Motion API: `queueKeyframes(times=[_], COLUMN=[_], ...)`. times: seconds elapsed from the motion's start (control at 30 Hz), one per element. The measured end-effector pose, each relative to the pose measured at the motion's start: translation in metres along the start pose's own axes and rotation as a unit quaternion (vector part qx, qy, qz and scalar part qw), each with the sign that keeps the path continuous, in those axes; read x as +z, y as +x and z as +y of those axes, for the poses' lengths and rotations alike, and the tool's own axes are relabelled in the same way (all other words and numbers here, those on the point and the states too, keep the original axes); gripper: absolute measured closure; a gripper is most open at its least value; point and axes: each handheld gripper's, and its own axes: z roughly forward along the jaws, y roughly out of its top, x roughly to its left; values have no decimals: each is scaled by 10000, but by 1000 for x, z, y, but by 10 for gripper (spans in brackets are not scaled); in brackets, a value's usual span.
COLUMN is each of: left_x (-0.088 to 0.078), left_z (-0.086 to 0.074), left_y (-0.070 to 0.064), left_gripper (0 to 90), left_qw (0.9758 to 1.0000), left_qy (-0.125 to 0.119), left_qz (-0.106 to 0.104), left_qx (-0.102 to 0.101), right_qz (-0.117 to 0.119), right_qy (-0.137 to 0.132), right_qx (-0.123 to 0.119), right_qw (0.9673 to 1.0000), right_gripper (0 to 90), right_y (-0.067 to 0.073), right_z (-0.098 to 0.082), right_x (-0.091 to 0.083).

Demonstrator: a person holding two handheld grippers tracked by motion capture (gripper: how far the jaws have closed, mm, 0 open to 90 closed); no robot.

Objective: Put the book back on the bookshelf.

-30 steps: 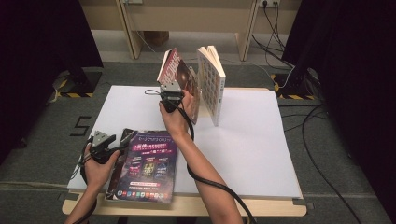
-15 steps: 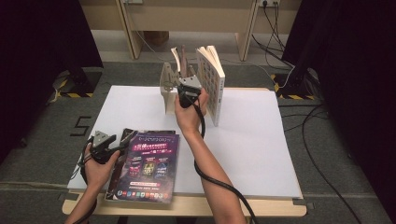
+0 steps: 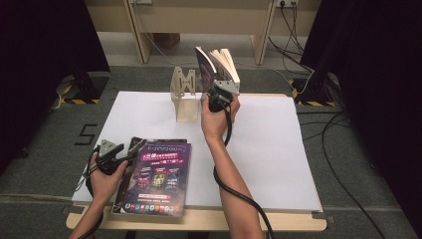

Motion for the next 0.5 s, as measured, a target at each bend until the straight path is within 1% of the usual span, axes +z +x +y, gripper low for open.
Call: queueKeyframes(times=[0.03,0.07,0.1,0.17,0.23,0.33,0.4,0.47,0.5], left_x=[0,0,0,0,0,0,0,0,0], left_z=[0,0,0,0,0,0,0,0,0], left_y=[0,0,0,0,0,0,0,0,0], left_gripper=[363,364,364,364,363,363,364,364,363], left_qw=[10000,10000,10000,10000,10000,10000,10000,10000,10000], left_qy=[8,27,26,-2,-24,-7,9,-3,-15], left_qz=[7,9,7,1,-5,-14,-7,-13,-16], left_qx=[10,25,29,19,-7,5,19,8,1], right_qz=[-58,-93,-111,-16,-23,4,-37,8,56], right_qy=[41,44,24,66,23,38,30,29,-11], right_qx=[-45,-150,-202,-68,49,182,109,188,288], right_qw=[10000,9998,9997,10000,10000,9998,9999,9998,9996], right_gripper=[851,851,851,851,850,851,851,851,851], right_y=[1,2,4,2,-1,-5,-5,-6,-8], right_z=[0,0,-1,-1,-1,0,-2,-4,-5], right_x=[0,0,-1,-1,0,0,-2,-3,-5])
